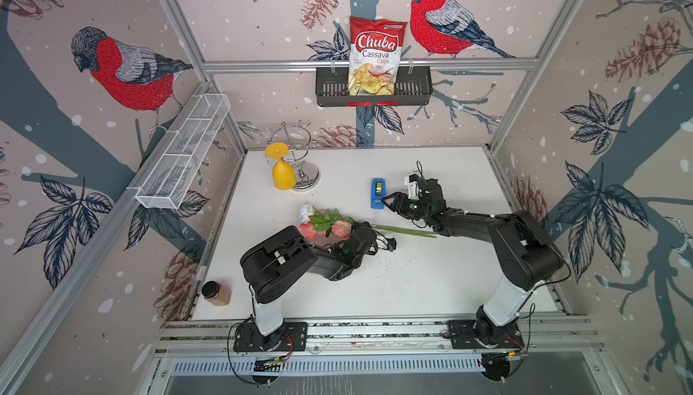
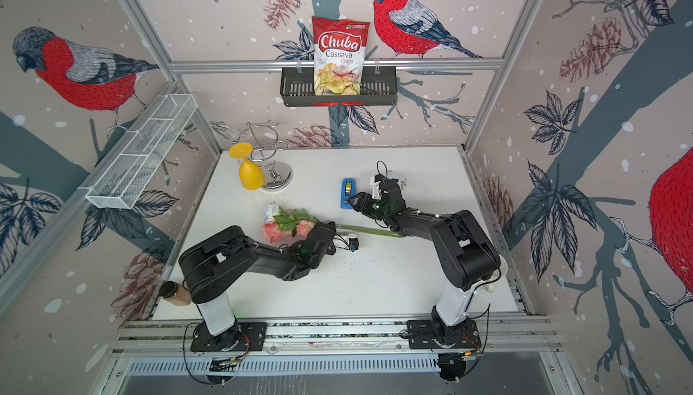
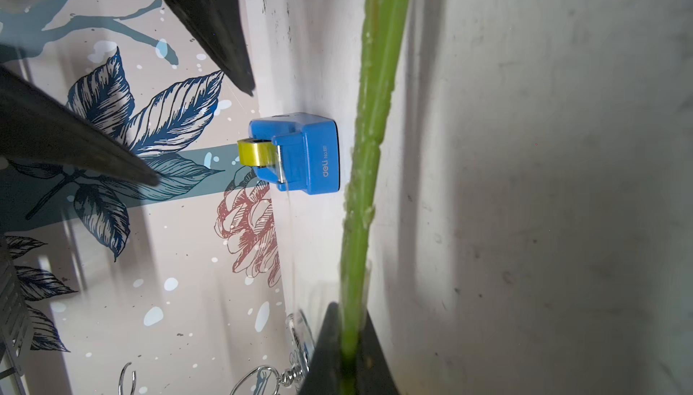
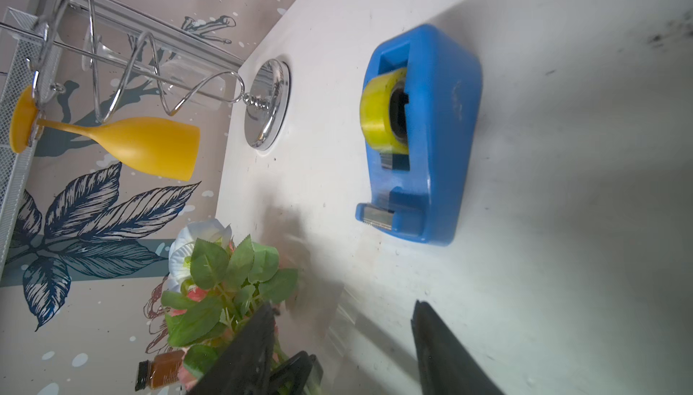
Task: Wrap bouquets with tape
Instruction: Wrap the tape around the bouquet, then tear off the tape using the Tape Cutter.
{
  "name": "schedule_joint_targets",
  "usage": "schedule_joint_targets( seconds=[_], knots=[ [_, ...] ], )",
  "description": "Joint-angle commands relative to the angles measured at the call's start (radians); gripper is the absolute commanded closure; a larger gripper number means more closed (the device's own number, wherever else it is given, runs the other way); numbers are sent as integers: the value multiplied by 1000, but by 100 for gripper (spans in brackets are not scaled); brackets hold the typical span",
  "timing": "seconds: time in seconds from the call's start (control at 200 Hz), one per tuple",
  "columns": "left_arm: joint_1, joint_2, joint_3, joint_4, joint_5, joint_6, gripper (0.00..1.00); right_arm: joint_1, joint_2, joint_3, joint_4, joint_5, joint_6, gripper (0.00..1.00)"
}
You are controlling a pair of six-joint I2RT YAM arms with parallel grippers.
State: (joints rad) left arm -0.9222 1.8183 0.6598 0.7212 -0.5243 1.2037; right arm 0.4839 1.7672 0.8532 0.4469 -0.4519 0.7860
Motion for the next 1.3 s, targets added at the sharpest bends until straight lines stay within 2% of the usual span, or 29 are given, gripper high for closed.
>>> schedule_joint_targets(
  seconds=[0.0, 0.06, 0.115, 0.48, 0.766, 0.891, 0.956, 1.061, 1.296],
  knots=[
    [-9, 14, 4, 35, -16, -6, 100, 8, 30, 20, 54, -14, 30, 46],
    [-10, 22, -3, 53, -17, -2, 100, 12, 47, 29, 56, -13, 33, 47],
    [-11, 31, -4, 56, -23, 3, 100, 13, 63, 37, 51, -5, 31, 52],
    [-12, 35, -14, 63, -17, 5, 100, 35, 132, 65, 88, 9, 62, 56],
    [-12, 38, -19, 84, -16, 13, 100, 55, 198, 83, 108, 27, 106, 68],
    [-12, 32, -29, 94, -16, 17, 100, 65, 191, 61, 129, 53, 117, 81],
    [-12, 28, -35, 102, -16, 20, 100, 71, 187, 51, 130, 69, 122, 100],
    [-15, 24, -46, 147, -34, 20, 100, 88, 189, 26, 150, 93, 149, 100],
    [-30, -9, -69, 213, -53, 42, 100, 126, 227, 38, 40, 201, 184, 100]
  ],
)
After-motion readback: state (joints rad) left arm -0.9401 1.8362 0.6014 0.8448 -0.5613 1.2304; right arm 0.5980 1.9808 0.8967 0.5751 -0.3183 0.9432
